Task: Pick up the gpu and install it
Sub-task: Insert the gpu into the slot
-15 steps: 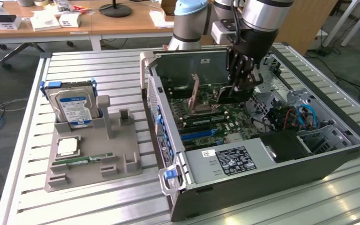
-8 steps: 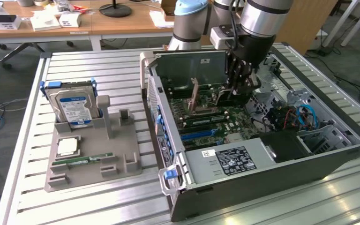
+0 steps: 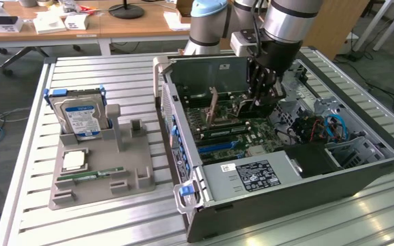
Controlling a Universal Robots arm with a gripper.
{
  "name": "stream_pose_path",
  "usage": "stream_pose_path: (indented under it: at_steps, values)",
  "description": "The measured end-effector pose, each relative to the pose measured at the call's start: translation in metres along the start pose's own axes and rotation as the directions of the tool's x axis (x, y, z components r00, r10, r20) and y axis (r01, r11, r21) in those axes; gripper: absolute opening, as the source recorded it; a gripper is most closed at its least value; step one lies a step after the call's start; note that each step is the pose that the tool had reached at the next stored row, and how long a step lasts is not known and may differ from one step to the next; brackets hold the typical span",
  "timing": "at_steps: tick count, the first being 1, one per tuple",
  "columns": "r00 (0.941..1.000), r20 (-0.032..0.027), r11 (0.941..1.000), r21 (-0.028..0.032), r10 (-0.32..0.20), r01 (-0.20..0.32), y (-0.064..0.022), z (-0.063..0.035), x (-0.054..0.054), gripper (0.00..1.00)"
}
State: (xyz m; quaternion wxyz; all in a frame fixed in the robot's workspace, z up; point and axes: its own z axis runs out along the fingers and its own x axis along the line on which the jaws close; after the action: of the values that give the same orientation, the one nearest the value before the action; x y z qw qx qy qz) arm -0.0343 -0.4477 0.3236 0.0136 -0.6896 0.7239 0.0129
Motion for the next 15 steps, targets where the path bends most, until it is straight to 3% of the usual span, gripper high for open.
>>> stream_pose_path:
  at_steps: [6, 15]
  values:
    - [1.0000, 0.0002, 1.0000, 0.0001, 0.000, 0.000, -0.0001, 0.0006, 0.004, 0.26]
    - [1.0000, 0.0000, 1.0000, 0.0000, 0.000, 0.000, 0.0007, 0.0129, 0.005, 0.26]
